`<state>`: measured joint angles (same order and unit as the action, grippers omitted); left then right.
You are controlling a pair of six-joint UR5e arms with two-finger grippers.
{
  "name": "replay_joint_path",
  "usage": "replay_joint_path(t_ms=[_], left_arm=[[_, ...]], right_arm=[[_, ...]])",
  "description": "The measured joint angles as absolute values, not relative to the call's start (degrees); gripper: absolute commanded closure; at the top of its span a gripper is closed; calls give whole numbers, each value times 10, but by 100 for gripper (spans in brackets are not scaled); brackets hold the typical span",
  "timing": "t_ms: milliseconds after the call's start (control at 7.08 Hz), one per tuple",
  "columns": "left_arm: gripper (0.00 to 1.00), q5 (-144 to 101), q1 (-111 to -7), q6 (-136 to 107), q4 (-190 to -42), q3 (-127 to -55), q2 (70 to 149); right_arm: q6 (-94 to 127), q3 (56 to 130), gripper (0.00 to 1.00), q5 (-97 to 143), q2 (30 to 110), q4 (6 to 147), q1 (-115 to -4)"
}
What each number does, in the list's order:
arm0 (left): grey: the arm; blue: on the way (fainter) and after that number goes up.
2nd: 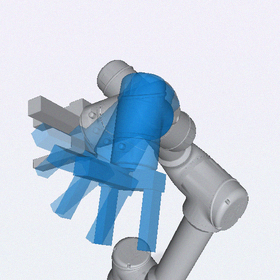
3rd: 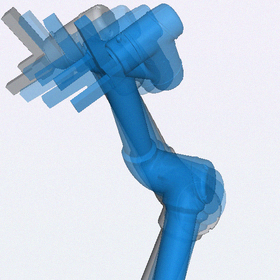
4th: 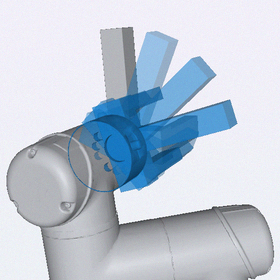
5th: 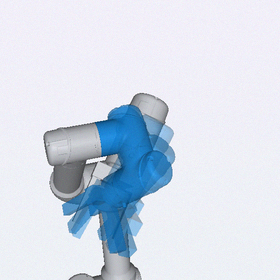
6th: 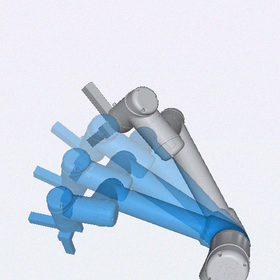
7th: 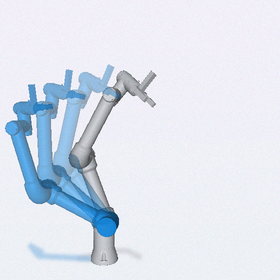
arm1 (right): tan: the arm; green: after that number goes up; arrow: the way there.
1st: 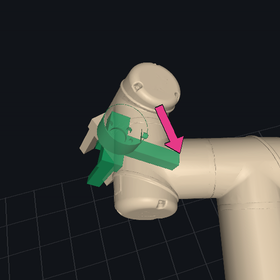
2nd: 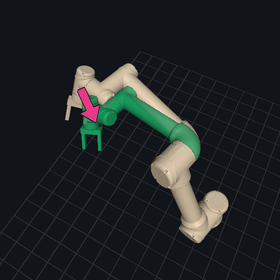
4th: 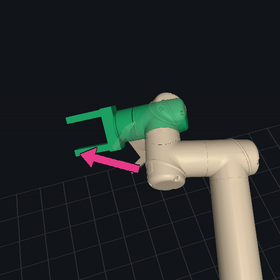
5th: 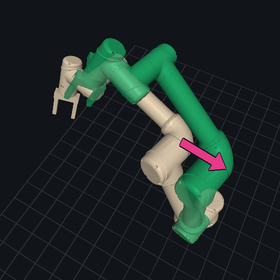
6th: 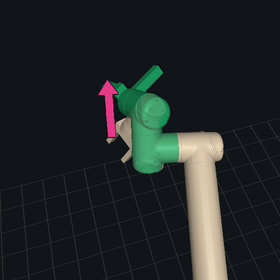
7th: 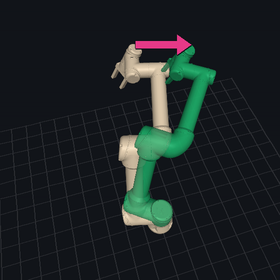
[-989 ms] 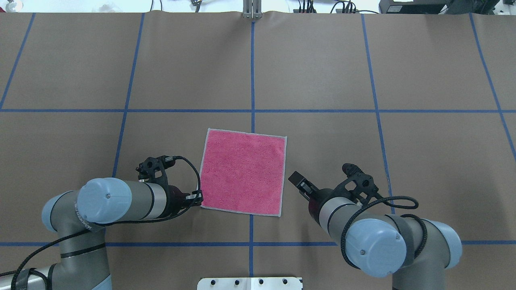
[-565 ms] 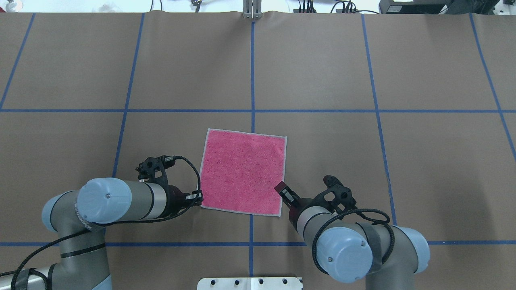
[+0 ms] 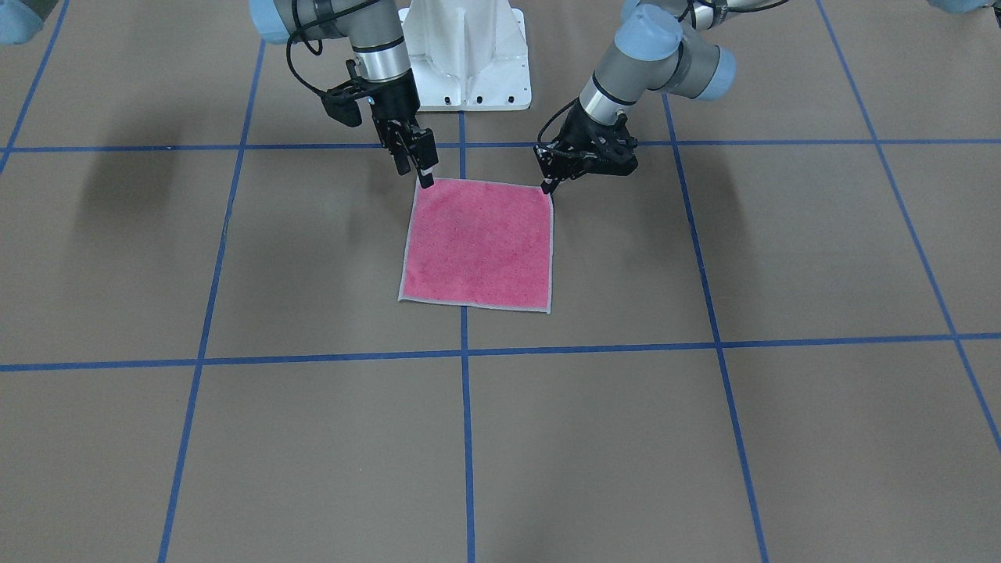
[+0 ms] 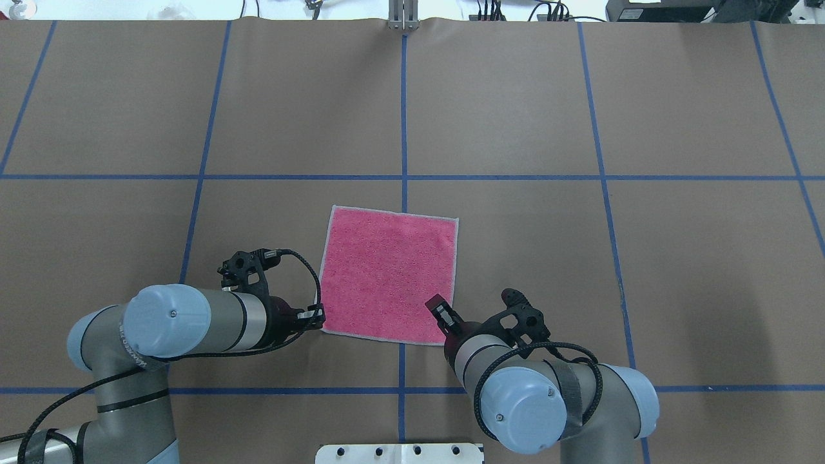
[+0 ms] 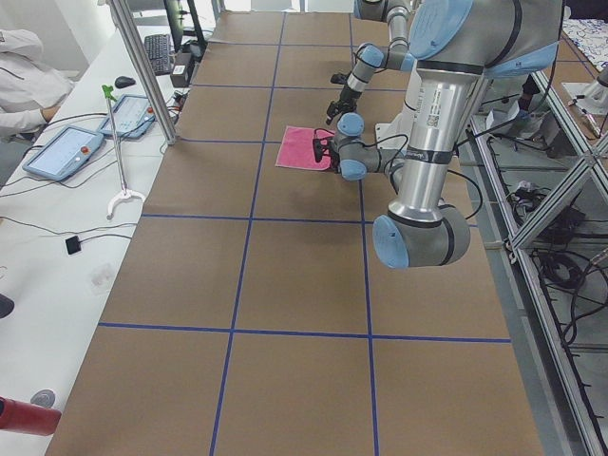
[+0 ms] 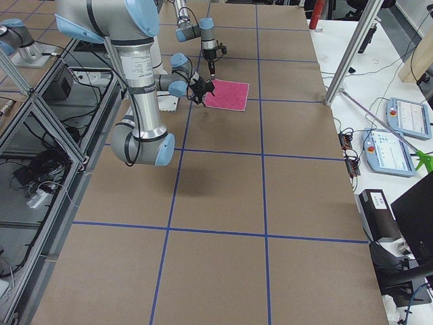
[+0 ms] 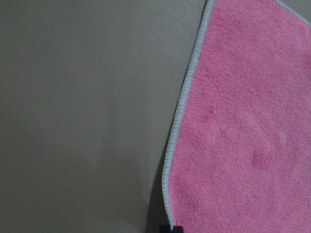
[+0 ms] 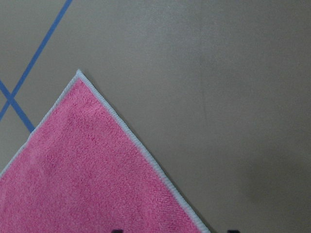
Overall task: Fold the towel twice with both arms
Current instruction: 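Lower the right gripper onto the towel's other near corner and grasp it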
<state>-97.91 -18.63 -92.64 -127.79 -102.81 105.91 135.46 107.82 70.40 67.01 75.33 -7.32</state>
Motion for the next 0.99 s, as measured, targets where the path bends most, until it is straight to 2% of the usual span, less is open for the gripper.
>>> replay_joint_path(t_ms=[141,424,989], left_arm=[[100,-979,-186,-926,-1278,-1028,1059],[100,-979,-186,-926,-1278,-1029,1059],[100,-979,-186,-926,-1278,-1031,1059]], right_arm=[[1355,1075,24,704,670,753,-72],[1353,1067,32,704,669,755,-71],[1355,1058,30,703,663,759,-67]])
